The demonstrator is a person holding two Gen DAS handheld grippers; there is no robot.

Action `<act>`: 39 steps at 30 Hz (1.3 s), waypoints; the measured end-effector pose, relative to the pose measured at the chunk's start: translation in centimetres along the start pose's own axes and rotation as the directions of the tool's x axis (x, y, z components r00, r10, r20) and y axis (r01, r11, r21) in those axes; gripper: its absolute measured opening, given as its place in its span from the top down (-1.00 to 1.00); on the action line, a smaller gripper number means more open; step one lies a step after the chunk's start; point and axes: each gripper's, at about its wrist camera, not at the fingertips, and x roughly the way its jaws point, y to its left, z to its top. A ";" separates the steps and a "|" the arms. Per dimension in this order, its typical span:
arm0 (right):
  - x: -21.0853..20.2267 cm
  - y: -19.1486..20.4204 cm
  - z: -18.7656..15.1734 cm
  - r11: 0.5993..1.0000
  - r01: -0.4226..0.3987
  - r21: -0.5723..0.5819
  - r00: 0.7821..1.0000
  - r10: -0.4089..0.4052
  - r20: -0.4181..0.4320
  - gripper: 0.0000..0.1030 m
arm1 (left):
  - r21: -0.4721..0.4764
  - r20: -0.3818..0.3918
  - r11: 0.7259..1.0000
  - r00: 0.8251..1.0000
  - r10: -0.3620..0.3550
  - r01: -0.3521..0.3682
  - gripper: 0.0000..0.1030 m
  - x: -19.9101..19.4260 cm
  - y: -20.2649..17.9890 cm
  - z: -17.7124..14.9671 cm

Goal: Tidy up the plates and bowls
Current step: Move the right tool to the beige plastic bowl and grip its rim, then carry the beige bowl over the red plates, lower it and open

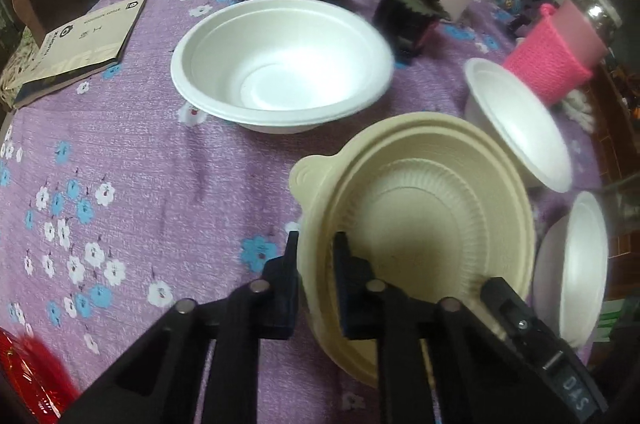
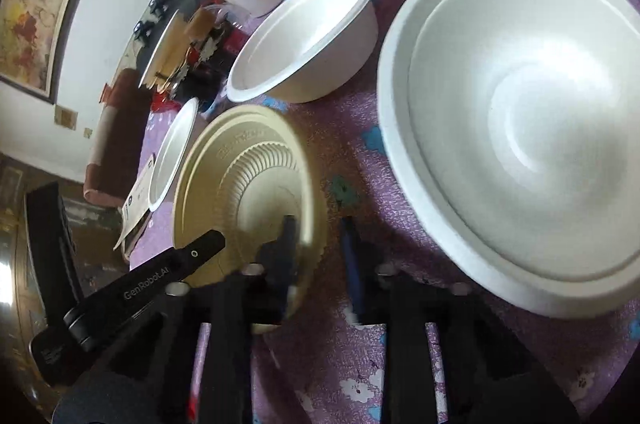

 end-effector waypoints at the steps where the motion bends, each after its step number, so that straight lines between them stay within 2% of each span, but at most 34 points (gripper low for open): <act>1: -0.1 0.1 0.0 1.000 0.006 -0.005 1.000 -0.006 0.003 0.80 | 0.004 0.003 1.000 1.000 0.001 -0.001 0.76 -0.2 -0.2 -0.2; 3: -0.7 0.4 -0.3 1.000 0.021 -0.017 1.000 -0.020 0.021 0.80 | 0.009 0.010 1.000 1.000 -0.001 0.001 0.76 -0.6 -0.3 -0.8; 8: -2.7 0.6 -1.8 0.999 -0.009 -0.038 1.000 0.009 0.019 0.80 | 0.008 0.024 1.000 1.000 -0.011 0.011 0.76 -2.7 0.6 -3.1; 12: -5.0 1.7 -4.0 0.996 -0.032 -0.084 0.999 0.034 0.023 0.80 | -0.013 0.068 1.000 0.998 -0.009 0.010 0.76 -6.2 2.1 -6.3; 16: -7.3 3.7 -7.6 0.986 -0.072 -0.154 0.997 0.074 0.009 0.79 | -0.057 0.114 0.998 0.993 0.014 -0.008 0.76 -9.9 5.1 -9.3; 22: -9.0 9.0 -14.3 0.944 -0.151 -0.294 0.989 0.143 -0.049 0.79 | -0.154 0.195 0.985 0.974 0.112 -0.083 0.75 -16.0 12.3 -15.2; 26: -8.0 13.6 -19.8 0.893 -0.213 -0.396 0.976 0.172 -0.136 0.78 | -0.243 0.217 0.961 0.959 0.185 -0.131 0.74 -18.6 17.5 -18.8; 31: -5.7 17.9 -25.6 0.840 -0.241 -0.487 0.965 0.156 -0.209 0.78 | -0.337 0.203 0.923 0.943 0.265 -0.187 0.74 -19.7 23.4 -22.2; 33: -4.3 19.3 -27.3 0.825 -0.250 -0.507 0.960 0.144 -0.240 0.78 | -0.372 0.187 0.911 0.948 0.259 -0.176 0.74 -19.2 25.3 -22.8; 35: -3.0 20.4 -29.0 0.811 -0.237 -0.534 0.963 0.121 -0.242 0.78 | -0.386 0.172 0.904 0.948 0.267 -0.184 0.72 -18.4 26.5 -23.2; 39: -1.0 21.2 -31.5 0.777 -0.176 -0.604 0.978 0.069 -0.196 0.78 | -0.367 0.156 0.898 0.936 0.314 -0.240 0.60 -16.8 27.1 -24.0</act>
